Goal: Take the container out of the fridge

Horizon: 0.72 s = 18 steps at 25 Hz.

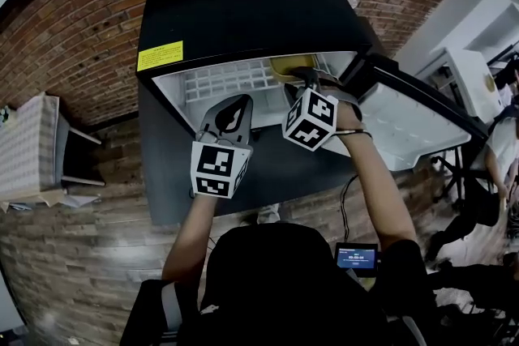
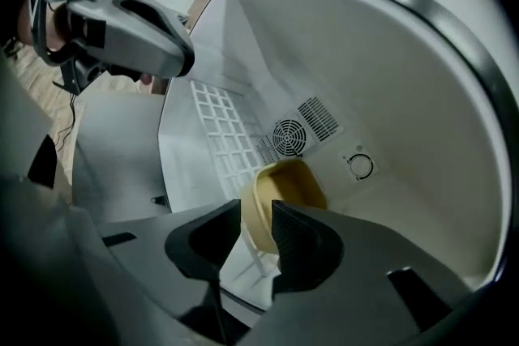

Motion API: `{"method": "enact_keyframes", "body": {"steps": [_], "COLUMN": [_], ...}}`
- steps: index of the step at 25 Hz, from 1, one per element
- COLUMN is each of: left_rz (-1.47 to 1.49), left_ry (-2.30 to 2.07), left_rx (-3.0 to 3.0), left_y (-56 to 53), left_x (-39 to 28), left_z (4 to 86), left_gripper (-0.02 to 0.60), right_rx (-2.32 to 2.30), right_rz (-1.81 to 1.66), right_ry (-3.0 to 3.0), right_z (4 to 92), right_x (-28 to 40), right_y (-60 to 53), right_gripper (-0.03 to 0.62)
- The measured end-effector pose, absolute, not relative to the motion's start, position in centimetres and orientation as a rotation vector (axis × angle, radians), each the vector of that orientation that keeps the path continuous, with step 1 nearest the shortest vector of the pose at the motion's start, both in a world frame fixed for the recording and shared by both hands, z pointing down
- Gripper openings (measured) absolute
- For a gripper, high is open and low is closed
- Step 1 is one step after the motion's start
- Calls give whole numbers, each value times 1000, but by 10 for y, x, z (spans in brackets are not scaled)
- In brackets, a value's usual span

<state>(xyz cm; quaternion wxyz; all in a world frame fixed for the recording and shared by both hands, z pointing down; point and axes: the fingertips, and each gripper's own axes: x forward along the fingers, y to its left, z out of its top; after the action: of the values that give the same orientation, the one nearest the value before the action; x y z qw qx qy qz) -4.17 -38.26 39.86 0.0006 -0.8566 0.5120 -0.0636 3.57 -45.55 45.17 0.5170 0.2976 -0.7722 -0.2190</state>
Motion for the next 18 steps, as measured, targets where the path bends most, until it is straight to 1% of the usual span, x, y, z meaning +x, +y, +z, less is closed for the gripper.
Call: {"method": "enact_keyframes", "body": {"steps": [7,18], "left_rz": [-250,-241], "left_ry": [1606,1652], "left_rx": [-2674,-2662], "left_y": [-389,-399], "left_x": [-39,-51], "left_z": [405,408], "left_gripper": [14,14], "right_rx": [612,564], "right_rz": [-592,-667], "right_ry": [-1718,-1642], "right_z": [479,487], "right_x": [38,35], "right_y": [-472,-487], "right_gripper": [153,137]}}
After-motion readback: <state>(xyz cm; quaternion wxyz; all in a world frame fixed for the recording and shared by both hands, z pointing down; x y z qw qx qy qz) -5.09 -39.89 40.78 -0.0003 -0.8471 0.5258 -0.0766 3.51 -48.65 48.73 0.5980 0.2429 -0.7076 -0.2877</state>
